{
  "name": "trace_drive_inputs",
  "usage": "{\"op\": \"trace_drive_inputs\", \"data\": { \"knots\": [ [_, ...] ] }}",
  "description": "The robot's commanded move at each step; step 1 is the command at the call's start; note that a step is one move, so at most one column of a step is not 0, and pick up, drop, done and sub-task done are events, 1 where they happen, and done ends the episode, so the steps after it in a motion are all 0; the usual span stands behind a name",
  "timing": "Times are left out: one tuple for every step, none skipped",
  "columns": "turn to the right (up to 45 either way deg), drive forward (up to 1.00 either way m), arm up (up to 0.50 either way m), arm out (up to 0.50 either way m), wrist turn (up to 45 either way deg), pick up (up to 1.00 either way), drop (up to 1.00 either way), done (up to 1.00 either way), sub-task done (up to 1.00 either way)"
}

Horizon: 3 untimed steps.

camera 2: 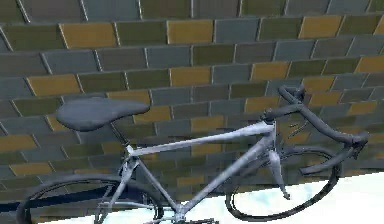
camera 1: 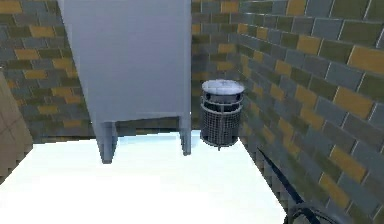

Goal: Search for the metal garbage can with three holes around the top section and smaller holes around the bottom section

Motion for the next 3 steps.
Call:
{"op": "trace_drive_inputs", "data": {
  "knots": [
    [0.0,1.0,0.0,0.0,0.0,0.0,0.0,0.0,0.0],
    [15.0,0.0,0.0,0.0,0.0,0.0,0.0,0.0,0.0],
    [0.0,0.0,0.0,0.0,0.0,0.0,0.0,1.0,0.0]
  ]
}}
